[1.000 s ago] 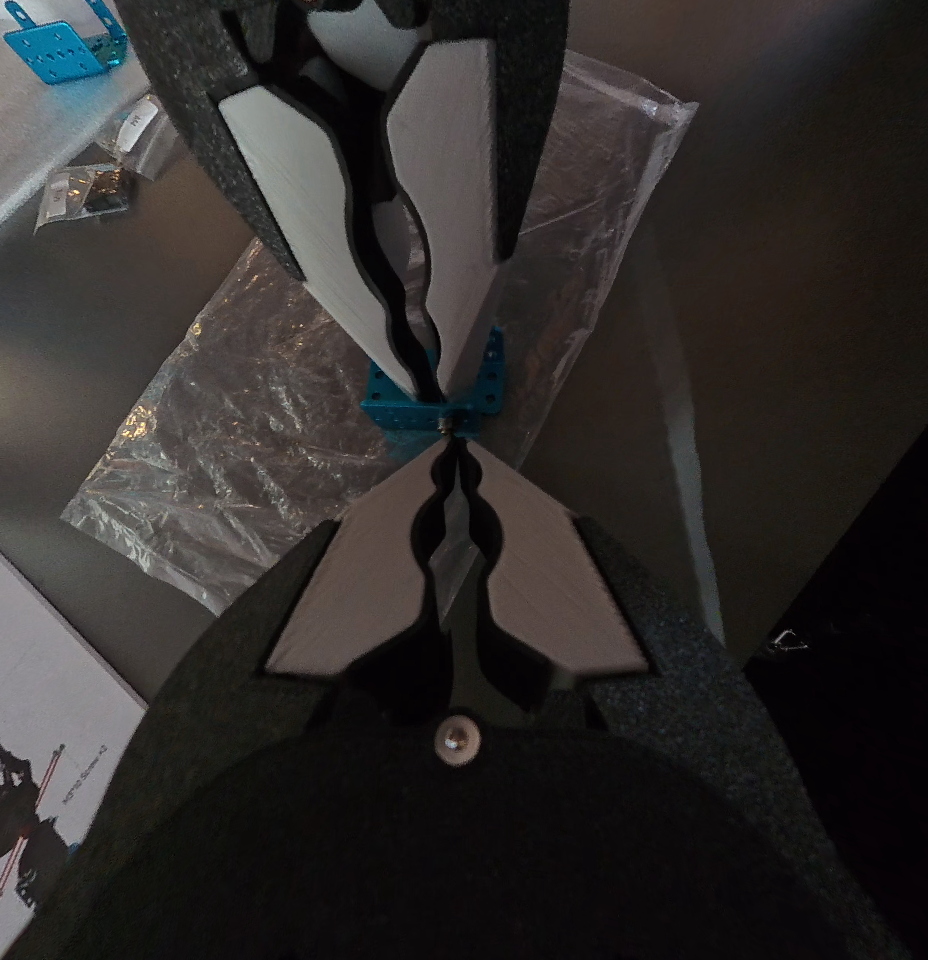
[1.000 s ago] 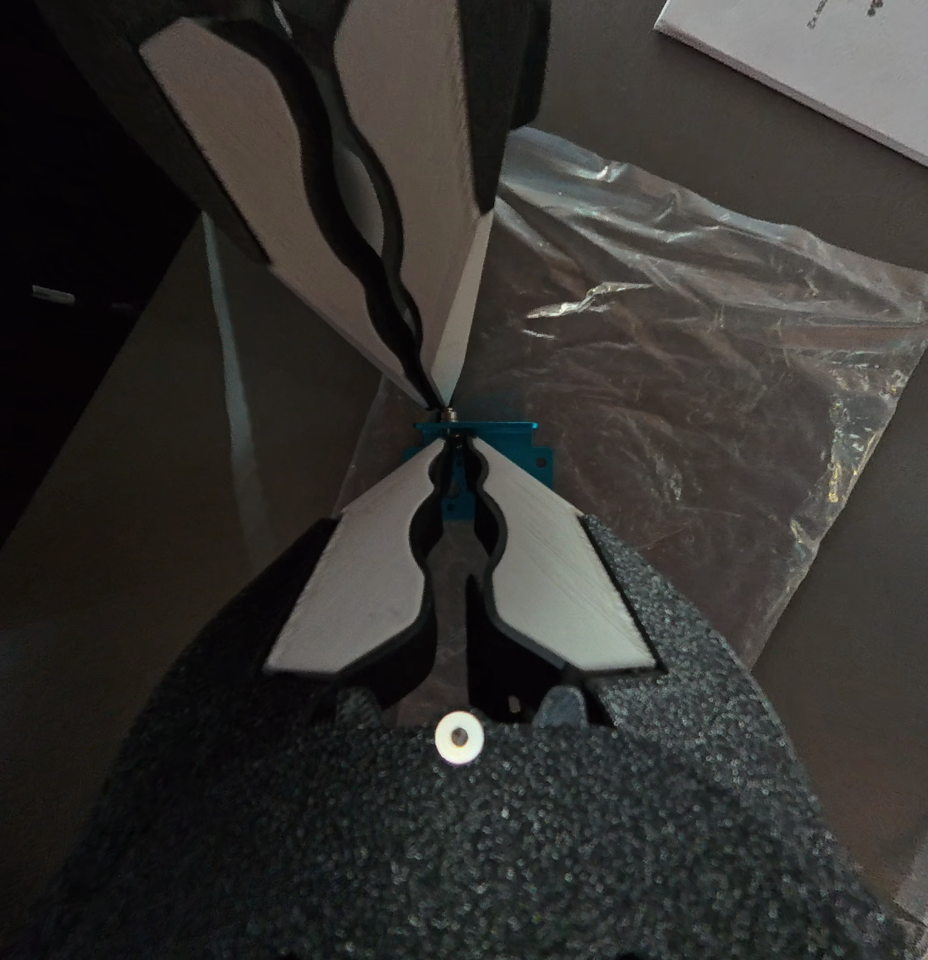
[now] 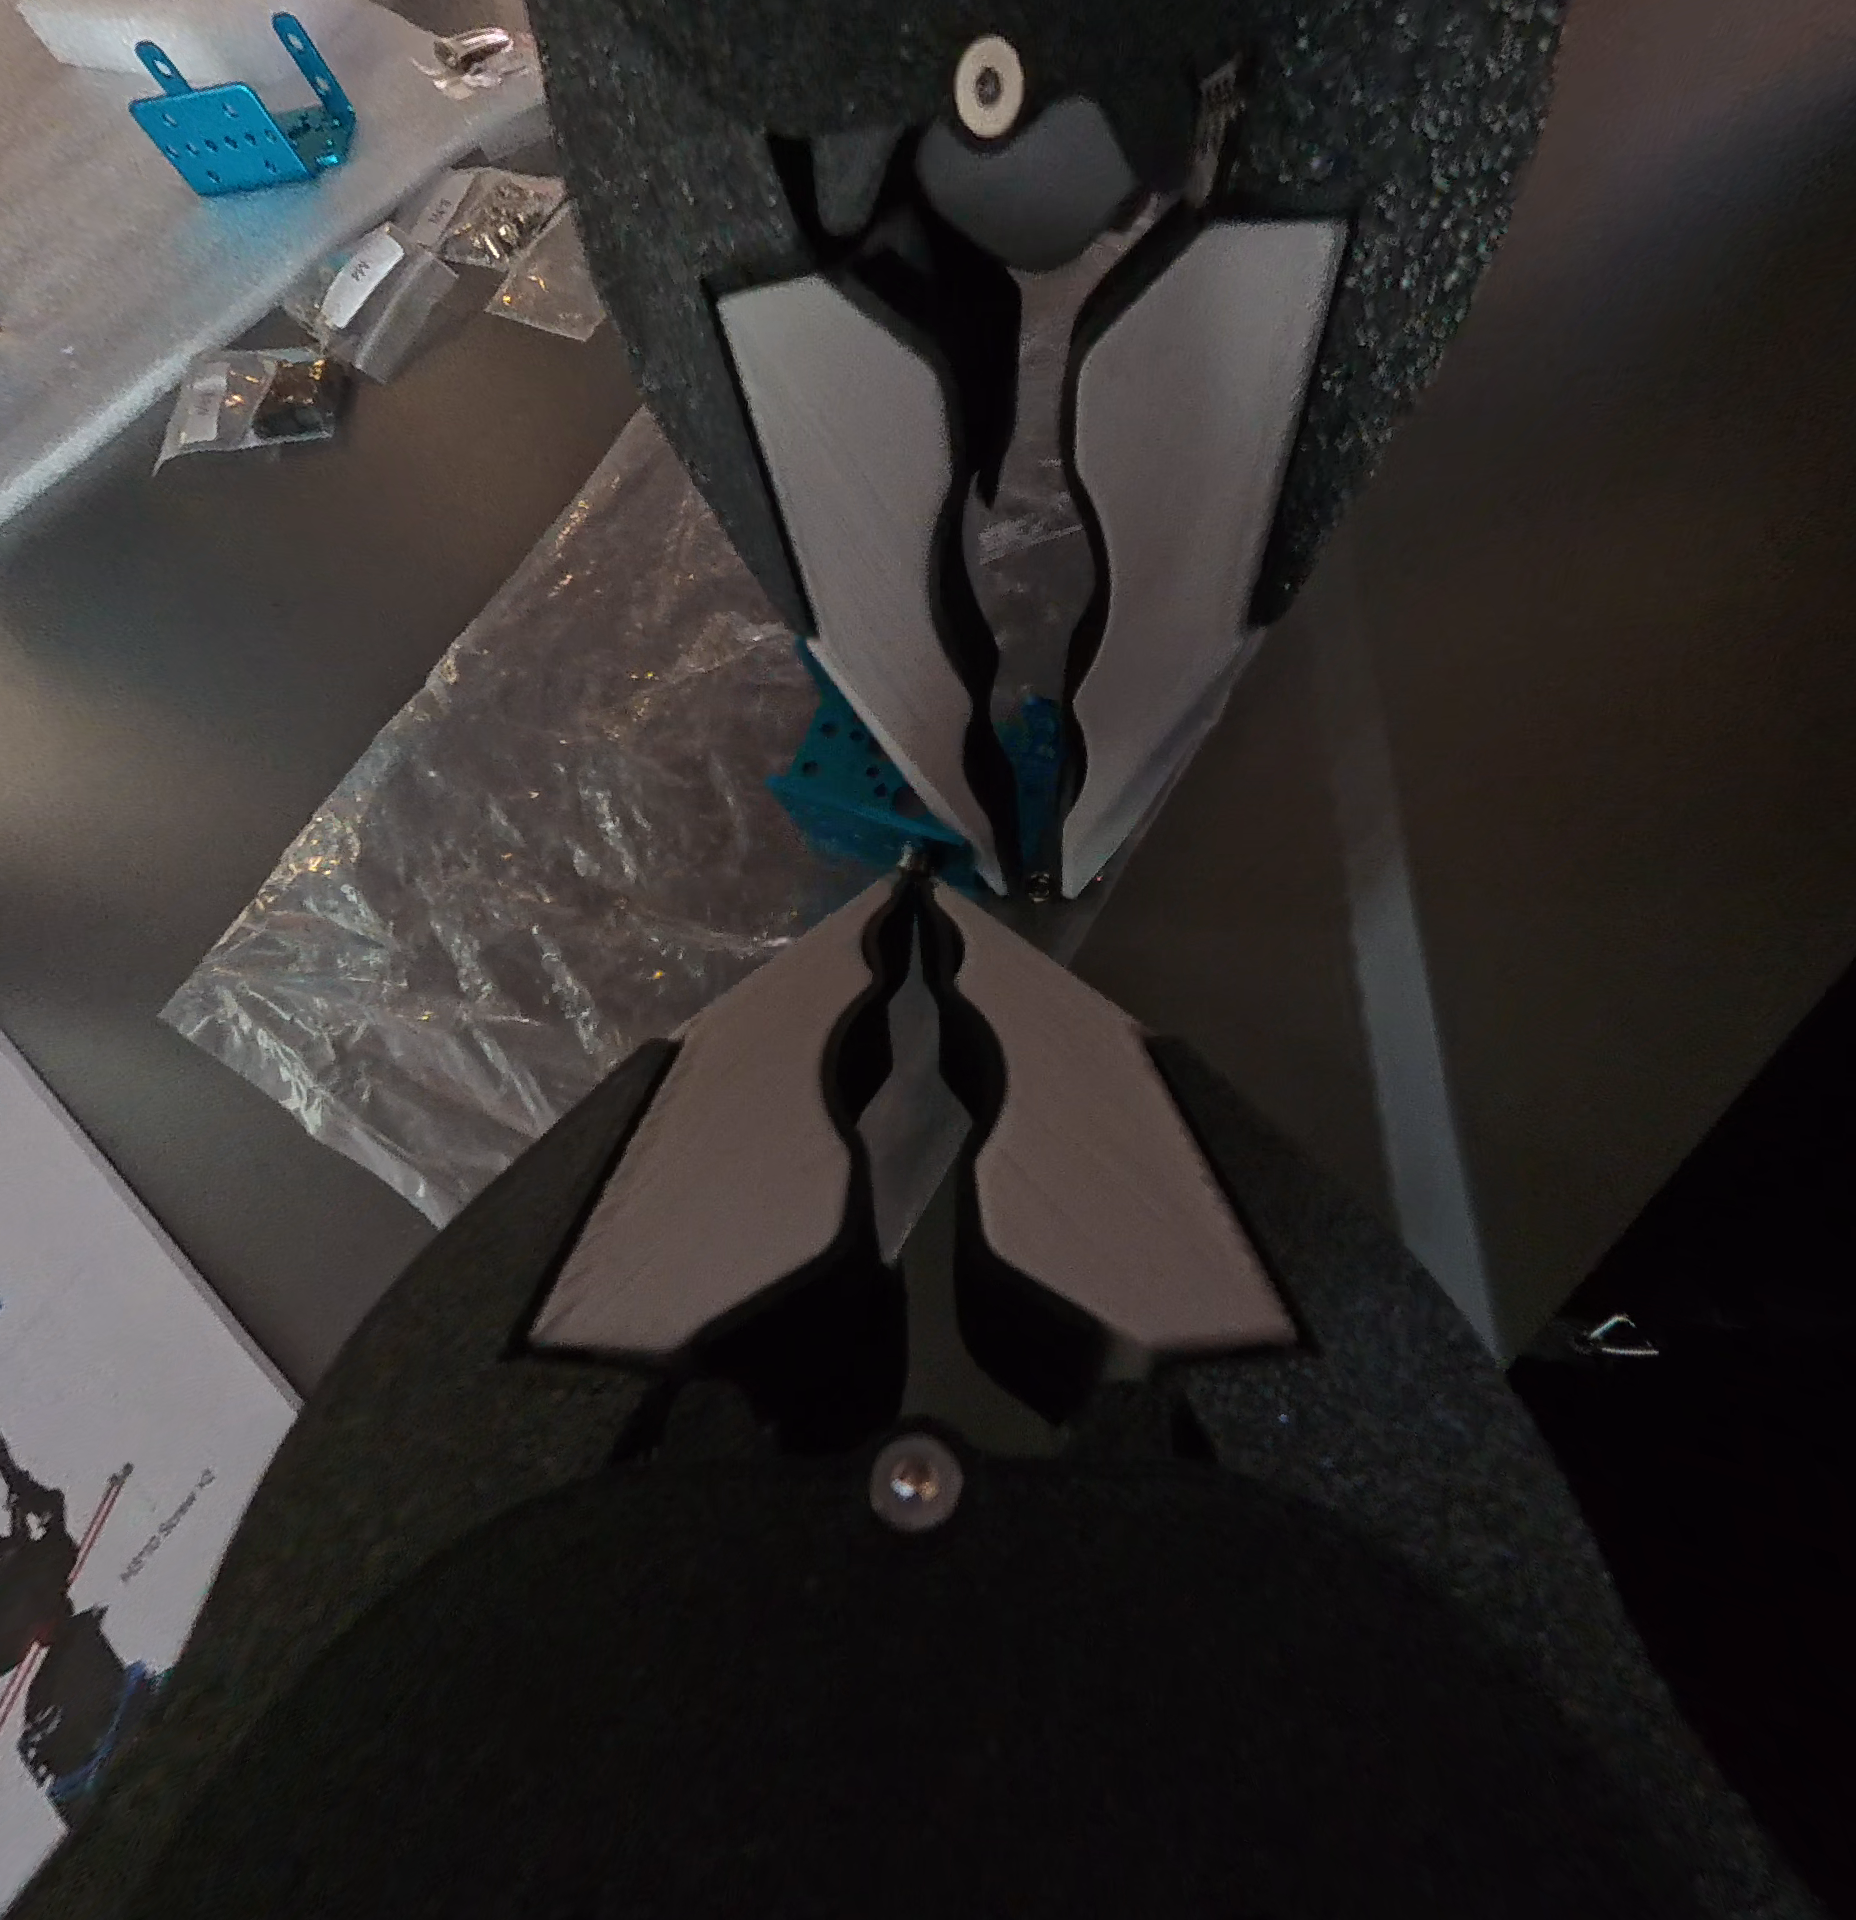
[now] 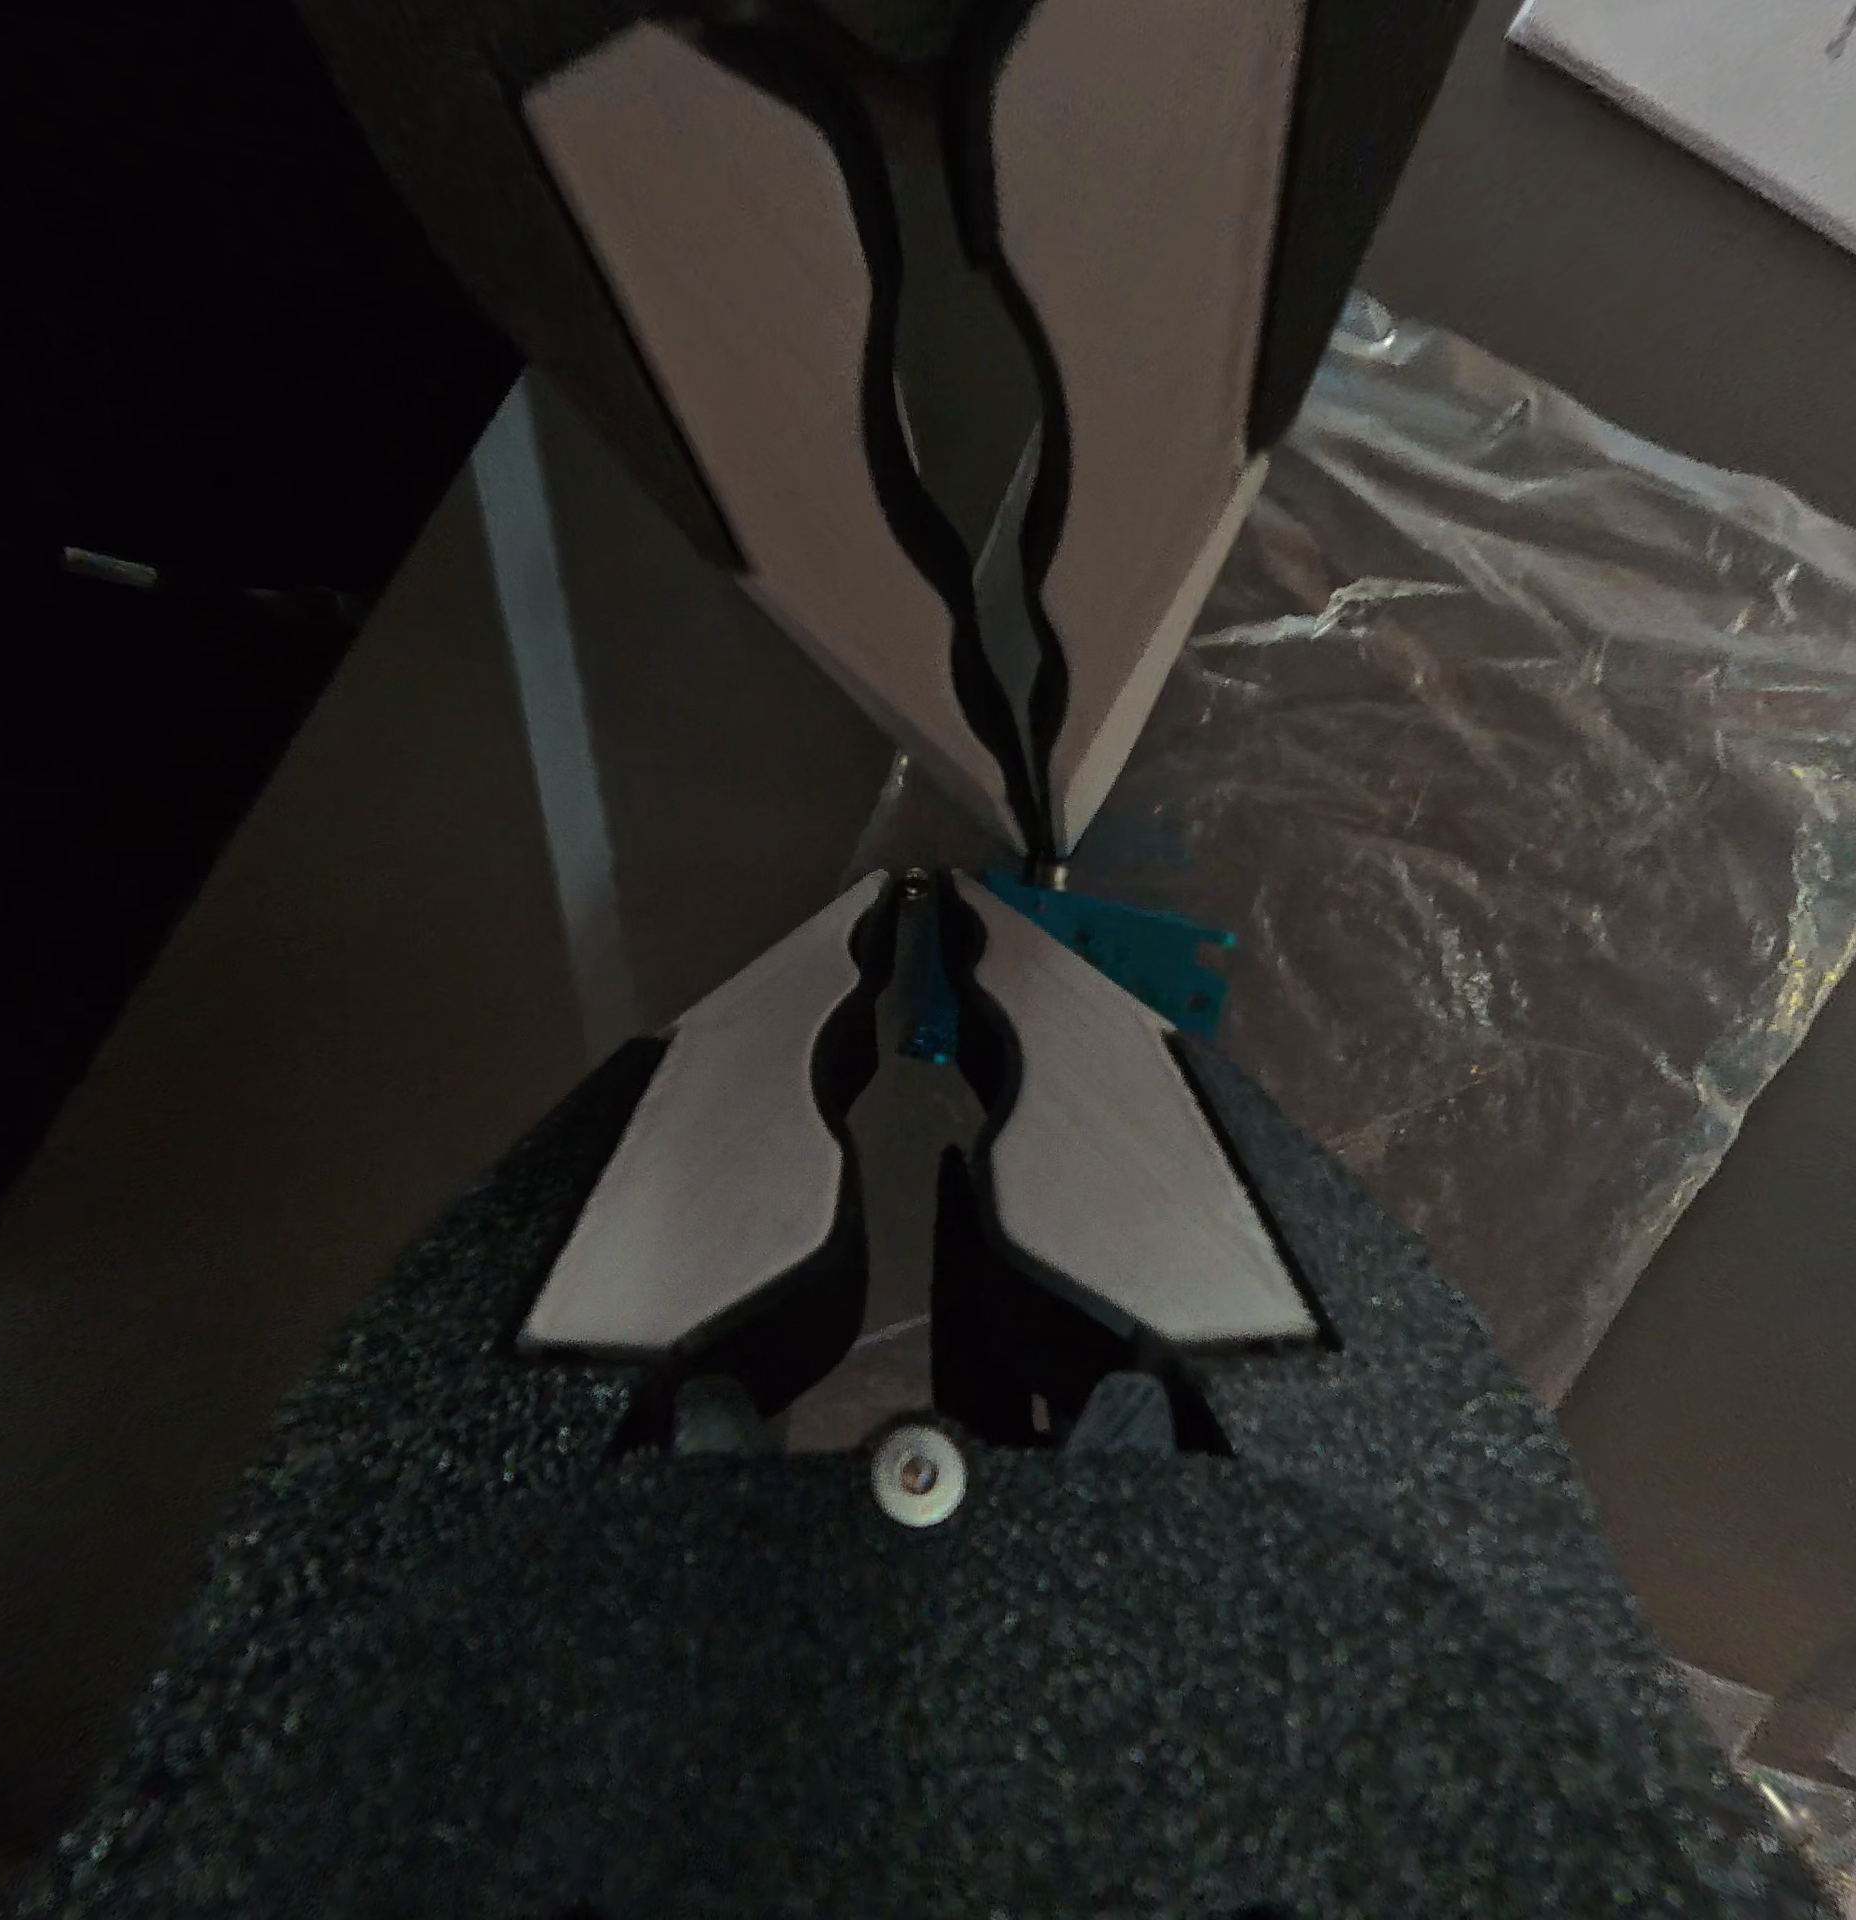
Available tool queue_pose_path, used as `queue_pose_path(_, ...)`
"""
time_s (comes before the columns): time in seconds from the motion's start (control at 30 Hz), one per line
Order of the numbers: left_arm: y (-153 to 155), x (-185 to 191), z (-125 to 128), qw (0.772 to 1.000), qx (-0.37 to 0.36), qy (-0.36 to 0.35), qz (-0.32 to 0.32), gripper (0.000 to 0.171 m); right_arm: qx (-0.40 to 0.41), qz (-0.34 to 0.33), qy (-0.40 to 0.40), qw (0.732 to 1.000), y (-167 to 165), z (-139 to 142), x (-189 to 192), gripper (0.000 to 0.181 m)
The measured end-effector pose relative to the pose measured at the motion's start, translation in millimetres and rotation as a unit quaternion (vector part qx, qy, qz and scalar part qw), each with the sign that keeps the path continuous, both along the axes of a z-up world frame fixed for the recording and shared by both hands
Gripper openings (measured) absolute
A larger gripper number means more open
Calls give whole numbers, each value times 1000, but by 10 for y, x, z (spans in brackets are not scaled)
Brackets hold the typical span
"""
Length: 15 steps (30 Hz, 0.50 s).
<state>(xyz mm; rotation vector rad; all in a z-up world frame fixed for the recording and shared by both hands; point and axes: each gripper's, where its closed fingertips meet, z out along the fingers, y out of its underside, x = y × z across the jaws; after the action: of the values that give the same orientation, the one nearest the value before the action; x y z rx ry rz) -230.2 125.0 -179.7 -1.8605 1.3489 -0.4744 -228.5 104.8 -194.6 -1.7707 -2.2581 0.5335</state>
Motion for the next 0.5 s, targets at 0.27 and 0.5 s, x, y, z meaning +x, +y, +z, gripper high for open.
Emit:
queue_pose_path(0.27, 3, -2, 0, 1000, 8, 4, 5, 0, 9, 2, 9, 1000, -18, 19, -20, 4)
queue_pose_path(0.5, 22, -73, 4, 1000, 13, 5, 20, 9, 15, -18, 49, 999, 101, 185, 54, 1)
